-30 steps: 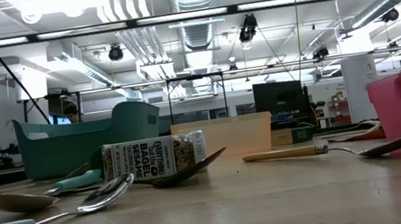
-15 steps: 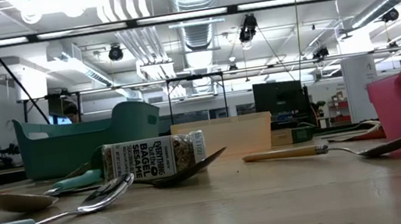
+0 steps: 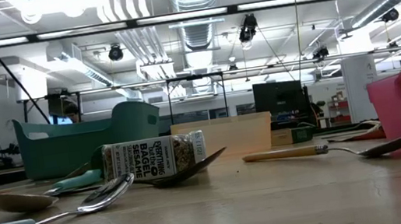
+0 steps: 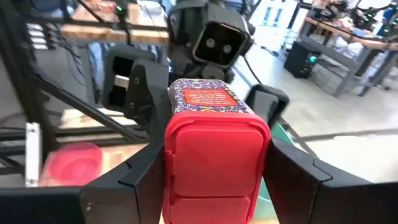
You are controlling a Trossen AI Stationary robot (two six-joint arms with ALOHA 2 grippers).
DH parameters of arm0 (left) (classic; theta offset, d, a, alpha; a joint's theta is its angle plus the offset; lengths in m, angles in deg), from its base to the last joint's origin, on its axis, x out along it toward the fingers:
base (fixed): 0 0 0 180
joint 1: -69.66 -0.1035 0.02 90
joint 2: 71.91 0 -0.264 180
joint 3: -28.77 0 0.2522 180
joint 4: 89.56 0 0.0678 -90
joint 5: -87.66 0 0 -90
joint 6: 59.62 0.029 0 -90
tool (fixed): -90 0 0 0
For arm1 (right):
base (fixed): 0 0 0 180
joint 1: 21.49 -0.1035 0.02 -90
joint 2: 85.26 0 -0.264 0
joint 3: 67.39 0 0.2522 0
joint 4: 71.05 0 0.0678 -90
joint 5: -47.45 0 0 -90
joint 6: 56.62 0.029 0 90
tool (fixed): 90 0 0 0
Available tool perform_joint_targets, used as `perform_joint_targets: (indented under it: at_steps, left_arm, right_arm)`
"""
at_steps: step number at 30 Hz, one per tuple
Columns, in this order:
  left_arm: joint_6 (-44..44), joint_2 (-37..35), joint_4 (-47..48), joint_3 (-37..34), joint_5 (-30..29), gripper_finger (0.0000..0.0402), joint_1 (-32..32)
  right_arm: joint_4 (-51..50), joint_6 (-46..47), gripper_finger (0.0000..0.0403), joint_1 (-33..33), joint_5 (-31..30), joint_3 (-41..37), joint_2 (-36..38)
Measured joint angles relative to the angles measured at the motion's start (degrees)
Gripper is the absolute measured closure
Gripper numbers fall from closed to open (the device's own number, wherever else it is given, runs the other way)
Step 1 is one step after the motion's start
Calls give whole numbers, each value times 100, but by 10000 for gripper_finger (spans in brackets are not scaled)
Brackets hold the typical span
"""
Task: Pick & Place Food Item
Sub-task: Put the red seasoning can into the orange bin
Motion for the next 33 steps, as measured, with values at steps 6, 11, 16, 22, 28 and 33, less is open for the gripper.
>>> perform_joint_targets:
  at_steps: [6,11,16,22,28,33]
  left_arm:
    - [-284,-487,1007,0,-393,62,-7]
    - [-317,-873,1926,-42,-778,79,-10]
    - [-297,-1095,2858,-45,-1784,97,-6]
    - [-544,-1174,3514,-48,-3089,114,-10]
    - [-559,-1174,3632,-48,-3277,116,-10]
    - [-524,-1174,3678,-52,-3288,117,-10]
  right_arm:
    - [-625,269,190,279,32,0,29]
    - [-974,279,191,629,159,2,51]
    - [-1474,522,191,1184,915,7,71]
    - [-2319,512,191,1995,1507,7,71]
    - [-2783,-55,191,2721,1905,7,-42]
    - [-2967,-347,191,3259,2166,9,-382]
